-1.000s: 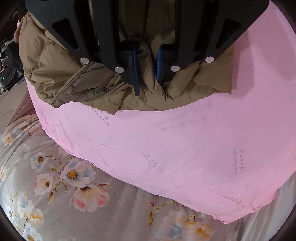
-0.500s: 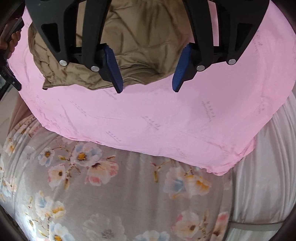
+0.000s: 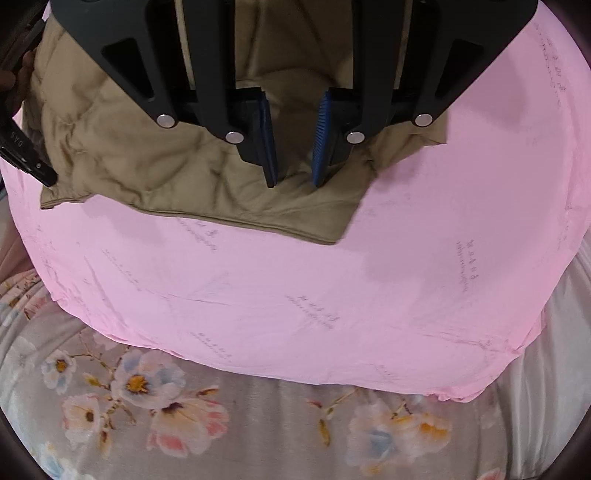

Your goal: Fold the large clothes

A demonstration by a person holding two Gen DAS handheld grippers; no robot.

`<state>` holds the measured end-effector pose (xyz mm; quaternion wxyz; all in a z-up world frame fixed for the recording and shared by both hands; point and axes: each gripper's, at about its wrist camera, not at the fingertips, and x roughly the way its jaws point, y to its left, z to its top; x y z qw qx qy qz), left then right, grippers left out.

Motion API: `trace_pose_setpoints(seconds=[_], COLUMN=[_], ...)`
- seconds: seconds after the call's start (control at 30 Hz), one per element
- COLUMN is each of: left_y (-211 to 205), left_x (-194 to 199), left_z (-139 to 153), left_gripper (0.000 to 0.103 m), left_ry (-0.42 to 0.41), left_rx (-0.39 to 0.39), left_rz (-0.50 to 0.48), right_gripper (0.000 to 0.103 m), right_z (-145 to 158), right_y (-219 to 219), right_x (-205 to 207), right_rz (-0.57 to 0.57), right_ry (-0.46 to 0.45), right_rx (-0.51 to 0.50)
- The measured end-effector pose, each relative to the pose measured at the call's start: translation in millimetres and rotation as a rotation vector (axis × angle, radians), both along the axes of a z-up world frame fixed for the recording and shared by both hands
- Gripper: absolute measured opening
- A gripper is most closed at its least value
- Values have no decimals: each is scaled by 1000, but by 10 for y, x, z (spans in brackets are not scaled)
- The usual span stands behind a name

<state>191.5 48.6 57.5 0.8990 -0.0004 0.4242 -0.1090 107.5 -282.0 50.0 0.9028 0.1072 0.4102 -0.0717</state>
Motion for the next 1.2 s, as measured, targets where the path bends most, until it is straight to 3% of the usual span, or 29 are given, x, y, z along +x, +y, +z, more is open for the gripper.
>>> trace_pose_setpoints(seconds=[0.2,0.43,0.9,1.13,1.2], left_y=[253,198,102,114,129], left_x=[166,154,193,196,138], left_z=[-360,-471,-519,-480,-357], left_gripper=[19,19,19,20,23], left_ry=[62,32,3,5,-11], left_rx=[-42,-12,44,40,78], left_rz=[56,68,74,82,128], right_gripper=[0,0,0,0,2], right_z=[-384,-479,-533,-515,-417], right_y=[-475,-383,-386,-428,-426], right_x=[-45,-56,-24,-17,-77], right_rz=[-94,-93,-100,-104,-144], right_ry=[36,23,5,-8,-20], right_rx=[158,116,135,156,118])
